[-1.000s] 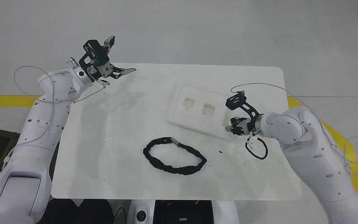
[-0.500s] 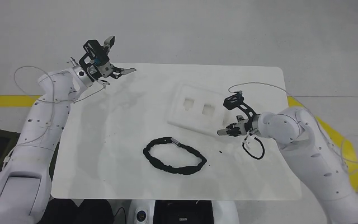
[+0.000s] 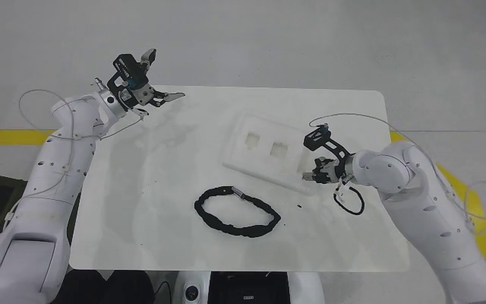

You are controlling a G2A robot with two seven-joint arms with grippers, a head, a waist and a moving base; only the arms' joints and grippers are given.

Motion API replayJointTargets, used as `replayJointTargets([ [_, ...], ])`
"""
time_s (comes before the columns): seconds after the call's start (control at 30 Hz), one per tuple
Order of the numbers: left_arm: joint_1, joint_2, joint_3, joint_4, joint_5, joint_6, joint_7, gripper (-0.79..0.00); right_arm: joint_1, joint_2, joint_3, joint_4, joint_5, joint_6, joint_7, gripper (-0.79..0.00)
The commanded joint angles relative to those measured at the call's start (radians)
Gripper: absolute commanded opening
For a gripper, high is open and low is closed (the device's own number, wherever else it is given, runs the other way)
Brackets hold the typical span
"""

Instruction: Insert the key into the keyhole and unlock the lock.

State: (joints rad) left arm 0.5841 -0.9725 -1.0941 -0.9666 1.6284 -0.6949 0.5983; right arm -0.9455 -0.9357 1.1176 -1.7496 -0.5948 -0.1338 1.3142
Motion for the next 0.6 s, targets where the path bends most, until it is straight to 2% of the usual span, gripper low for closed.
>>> replayJointTargets([
  [0.0, 0.0, 0.0, 0.0, 0.0, 0.0, 0.0, 0.0, 0.0, 0.001, 0.0, 0.002, -0.006, 0.001, 0.0, -0.002, -0.425],
  [0.23, 0.0, 0.0, 0.0, 0.0, 0.0, 0.0, 0.0, 0.0, 0.006, -0.002, -0.015, -0.012, 0.019, -0.006, -0.015, -0.422],
  [0.57, 0.0, 0.0, 0.0, 0.0, 0.0, 0.0, 0.0, 0.0, 0.015, -0.005, -0.037, 0.003, 0.031, -0.017, -0.008, -0.474],
])
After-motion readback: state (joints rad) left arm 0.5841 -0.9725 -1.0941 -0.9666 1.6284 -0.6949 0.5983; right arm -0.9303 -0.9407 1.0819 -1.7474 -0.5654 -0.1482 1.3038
